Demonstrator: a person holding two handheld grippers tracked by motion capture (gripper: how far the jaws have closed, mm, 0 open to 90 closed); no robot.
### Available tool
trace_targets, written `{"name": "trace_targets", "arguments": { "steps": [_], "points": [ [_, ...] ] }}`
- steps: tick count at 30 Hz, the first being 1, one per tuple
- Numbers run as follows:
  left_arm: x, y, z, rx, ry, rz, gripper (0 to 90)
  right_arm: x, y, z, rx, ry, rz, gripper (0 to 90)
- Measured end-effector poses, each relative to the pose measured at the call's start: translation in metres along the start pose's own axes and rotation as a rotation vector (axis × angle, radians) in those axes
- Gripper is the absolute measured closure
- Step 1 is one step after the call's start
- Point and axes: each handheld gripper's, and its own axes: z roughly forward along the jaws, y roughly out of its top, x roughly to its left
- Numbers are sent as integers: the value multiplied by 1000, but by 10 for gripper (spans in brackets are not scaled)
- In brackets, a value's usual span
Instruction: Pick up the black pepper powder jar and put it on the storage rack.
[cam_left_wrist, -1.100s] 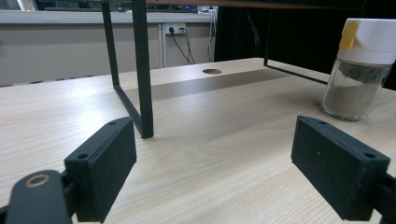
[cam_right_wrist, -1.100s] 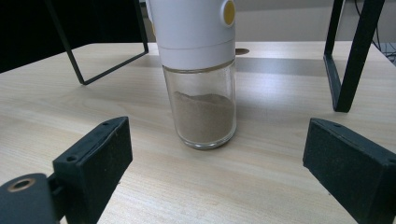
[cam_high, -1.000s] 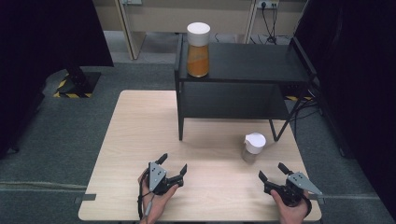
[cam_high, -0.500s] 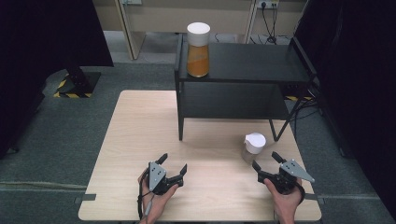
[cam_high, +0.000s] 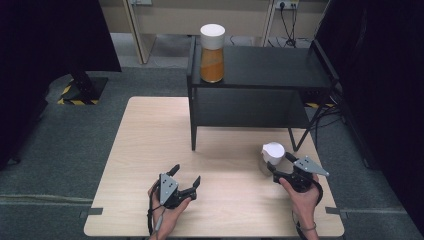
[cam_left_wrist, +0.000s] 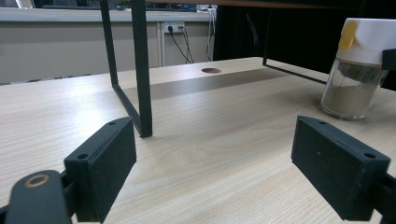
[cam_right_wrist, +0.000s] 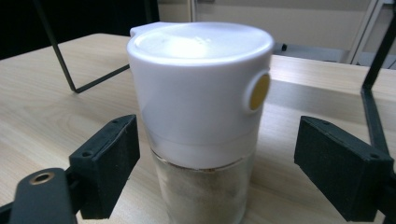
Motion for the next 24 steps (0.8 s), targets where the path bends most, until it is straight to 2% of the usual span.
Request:
{"name": "trace_targets", "arguments": {
  "steps": [8,14,24],
  "points": [
    [0,0,0,-1,-2,1,134,-5,4,12,25,28,-5,213],
    [0,0,0,-1,-2,1,134,-7,5,16,25,48,-7,289],
    [0,0,0,0,-2,1,134,-4,7,16,29,37,-21,300]
  ]
}}
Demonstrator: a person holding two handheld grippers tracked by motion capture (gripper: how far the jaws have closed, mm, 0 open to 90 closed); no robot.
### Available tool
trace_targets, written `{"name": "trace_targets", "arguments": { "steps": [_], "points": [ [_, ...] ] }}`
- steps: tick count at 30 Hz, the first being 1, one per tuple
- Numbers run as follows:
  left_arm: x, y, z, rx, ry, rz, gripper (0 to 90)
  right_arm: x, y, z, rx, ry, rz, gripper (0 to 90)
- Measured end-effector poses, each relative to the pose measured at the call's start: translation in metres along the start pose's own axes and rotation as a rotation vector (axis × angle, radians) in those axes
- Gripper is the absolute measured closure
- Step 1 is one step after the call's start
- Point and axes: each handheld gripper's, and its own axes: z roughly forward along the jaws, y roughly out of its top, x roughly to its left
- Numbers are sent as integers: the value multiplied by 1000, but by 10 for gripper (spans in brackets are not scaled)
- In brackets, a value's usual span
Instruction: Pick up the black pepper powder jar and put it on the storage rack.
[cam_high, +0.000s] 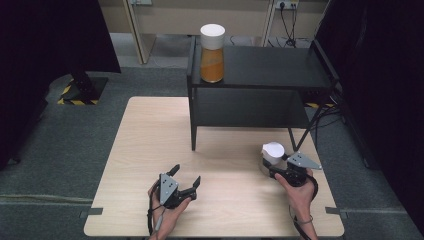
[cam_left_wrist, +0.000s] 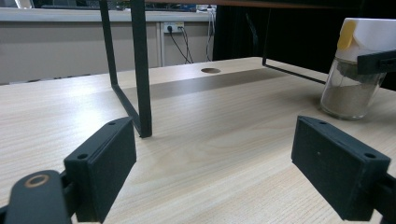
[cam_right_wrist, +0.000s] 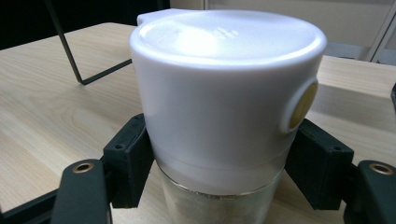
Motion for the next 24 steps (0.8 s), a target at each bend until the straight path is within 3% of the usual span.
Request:
{"name": "trace_targets", "arguments": {
  "steps": [13,24],
  "points": [
    [0,0,0,-1,0,1,134,11,-2,-9,-36,-40,30,305],
    [-1,0,0,-3,2,3,134,24,2,-42,-131,-92,49,305]
  ]
}}
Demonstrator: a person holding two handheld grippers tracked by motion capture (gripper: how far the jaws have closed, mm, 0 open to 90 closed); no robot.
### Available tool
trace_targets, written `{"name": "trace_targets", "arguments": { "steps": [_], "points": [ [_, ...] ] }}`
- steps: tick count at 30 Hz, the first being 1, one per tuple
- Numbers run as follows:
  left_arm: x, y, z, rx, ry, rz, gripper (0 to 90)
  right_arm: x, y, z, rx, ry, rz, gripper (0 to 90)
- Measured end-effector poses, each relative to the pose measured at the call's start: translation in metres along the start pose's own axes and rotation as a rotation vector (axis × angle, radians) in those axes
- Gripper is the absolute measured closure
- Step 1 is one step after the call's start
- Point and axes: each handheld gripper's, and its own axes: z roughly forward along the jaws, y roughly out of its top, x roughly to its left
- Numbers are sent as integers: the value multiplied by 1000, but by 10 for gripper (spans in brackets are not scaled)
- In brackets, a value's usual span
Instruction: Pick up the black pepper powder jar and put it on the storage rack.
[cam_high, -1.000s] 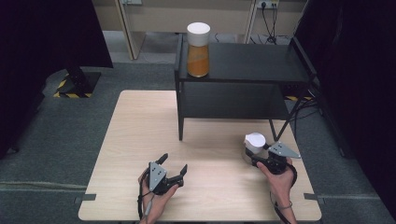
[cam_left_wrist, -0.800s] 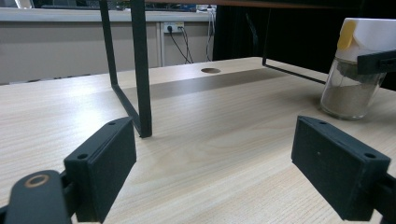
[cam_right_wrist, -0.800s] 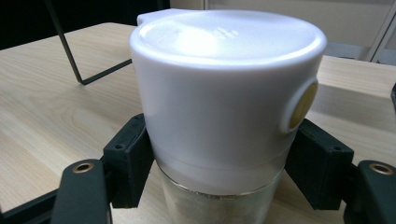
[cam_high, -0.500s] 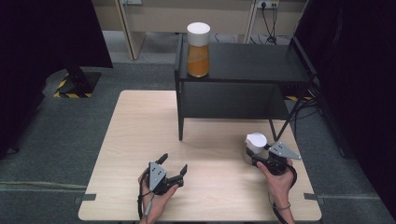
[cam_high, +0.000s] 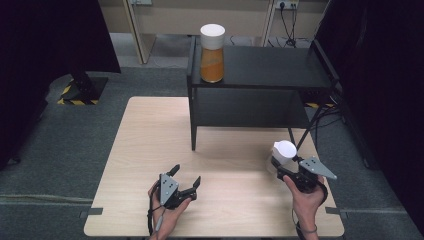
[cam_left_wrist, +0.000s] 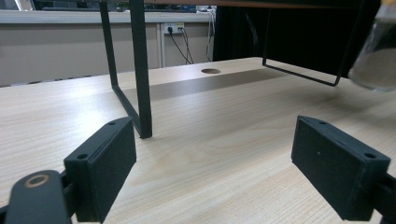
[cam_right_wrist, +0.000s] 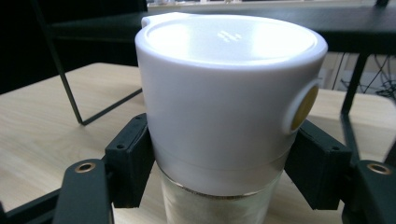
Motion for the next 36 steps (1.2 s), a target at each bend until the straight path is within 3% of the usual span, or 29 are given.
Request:
{"name": "trace_targets", "arguments": {
  "steps": [16,36],
  "points": [
    [0,0,0,-1,1,-1,134,1,32,-35,-106,-36,-3,305],
    [0,0,0,-1,2,0,134,3,76,-47,-198,-45,10,306]
  ]
}}
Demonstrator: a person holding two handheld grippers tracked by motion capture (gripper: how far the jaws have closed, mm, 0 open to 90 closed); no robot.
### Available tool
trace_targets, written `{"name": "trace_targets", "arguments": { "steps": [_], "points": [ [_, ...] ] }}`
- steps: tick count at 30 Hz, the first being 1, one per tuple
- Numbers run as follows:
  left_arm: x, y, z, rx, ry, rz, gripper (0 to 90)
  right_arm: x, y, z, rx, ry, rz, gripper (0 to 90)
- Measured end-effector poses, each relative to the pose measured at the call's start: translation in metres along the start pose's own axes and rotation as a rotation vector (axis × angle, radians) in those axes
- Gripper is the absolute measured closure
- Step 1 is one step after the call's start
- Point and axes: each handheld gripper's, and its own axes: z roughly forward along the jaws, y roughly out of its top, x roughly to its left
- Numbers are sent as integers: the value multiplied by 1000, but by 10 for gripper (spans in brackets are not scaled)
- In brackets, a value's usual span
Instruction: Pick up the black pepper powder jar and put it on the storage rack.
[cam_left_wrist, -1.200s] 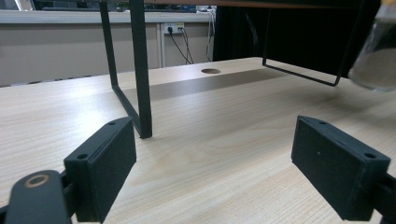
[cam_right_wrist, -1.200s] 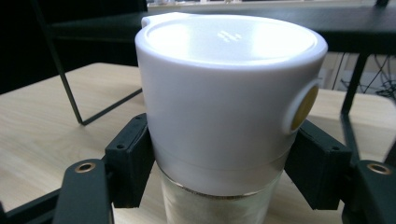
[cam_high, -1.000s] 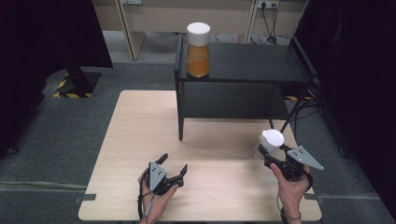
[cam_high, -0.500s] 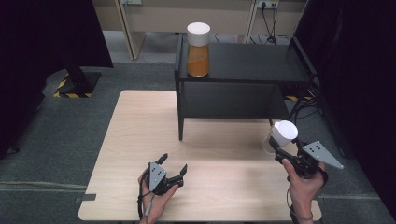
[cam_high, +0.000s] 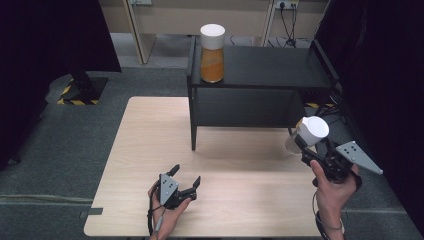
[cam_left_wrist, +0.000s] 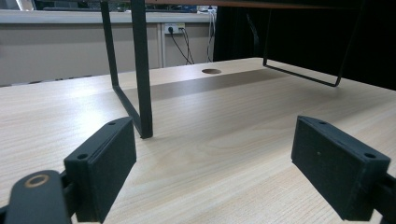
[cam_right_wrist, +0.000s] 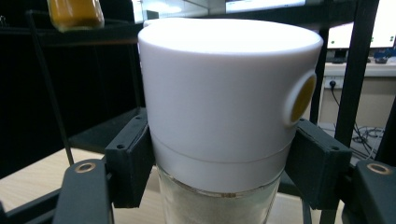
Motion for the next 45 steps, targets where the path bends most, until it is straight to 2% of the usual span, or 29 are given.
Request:
{"name": "trace_targets", "arguments": {
  "steps": [15,19,28,45],
  "points": [
    [0,0,0,0,2,0,134,1,29,0,-41,-13,-5,306],
    [0,0,0,3,0,-5,134,2,40,3,-35,-15,-23,306],
    [1,0,0,1,0,-8,134,9,58,11,-65,-11,-30,306],
    [1,0,0,2,0,-10,134,13,78,20,-96,-41,-20,306]
  ]
}}
